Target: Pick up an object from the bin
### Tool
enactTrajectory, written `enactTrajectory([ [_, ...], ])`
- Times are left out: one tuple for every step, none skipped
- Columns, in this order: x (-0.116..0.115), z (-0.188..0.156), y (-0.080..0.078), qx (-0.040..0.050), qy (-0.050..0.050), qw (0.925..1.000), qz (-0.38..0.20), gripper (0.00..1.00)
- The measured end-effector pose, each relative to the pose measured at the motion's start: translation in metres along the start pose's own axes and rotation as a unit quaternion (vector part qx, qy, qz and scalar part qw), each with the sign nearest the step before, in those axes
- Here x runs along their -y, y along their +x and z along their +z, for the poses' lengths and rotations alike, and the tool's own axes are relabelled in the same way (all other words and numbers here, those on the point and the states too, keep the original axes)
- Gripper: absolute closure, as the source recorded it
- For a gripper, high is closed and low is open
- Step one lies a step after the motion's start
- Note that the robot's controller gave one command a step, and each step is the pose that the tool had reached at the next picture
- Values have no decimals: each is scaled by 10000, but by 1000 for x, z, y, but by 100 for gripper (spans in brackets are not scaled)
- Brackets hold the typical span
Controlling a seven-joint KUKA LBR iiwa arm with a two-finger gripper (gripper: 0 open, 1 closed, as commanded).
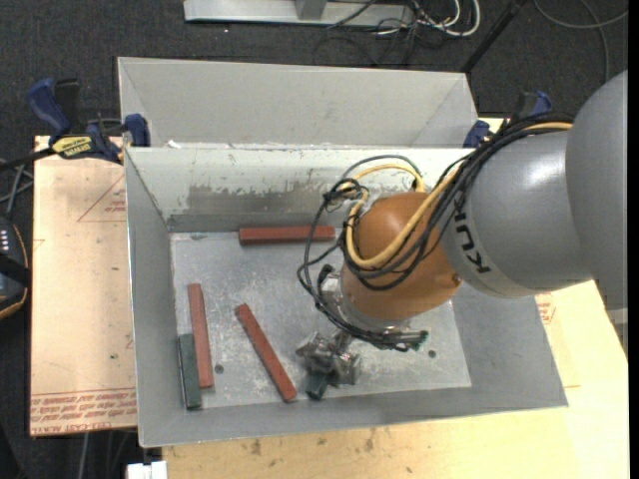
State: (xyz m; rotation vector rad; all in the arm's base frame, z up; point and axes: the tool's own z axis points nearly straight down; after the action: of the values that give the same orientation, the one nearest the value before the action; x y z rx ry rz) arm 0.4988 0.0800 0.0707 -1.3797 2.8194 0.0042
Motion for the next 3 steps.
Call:
enactTrajectory([
  [0, 0, 0, 1, -1, 10000, 1, 100],
  [0, 0, 0, 1, -1, 10000, 0, 100],
  [0, 0, 0, 2, -2, 10000, 0, 100],
])
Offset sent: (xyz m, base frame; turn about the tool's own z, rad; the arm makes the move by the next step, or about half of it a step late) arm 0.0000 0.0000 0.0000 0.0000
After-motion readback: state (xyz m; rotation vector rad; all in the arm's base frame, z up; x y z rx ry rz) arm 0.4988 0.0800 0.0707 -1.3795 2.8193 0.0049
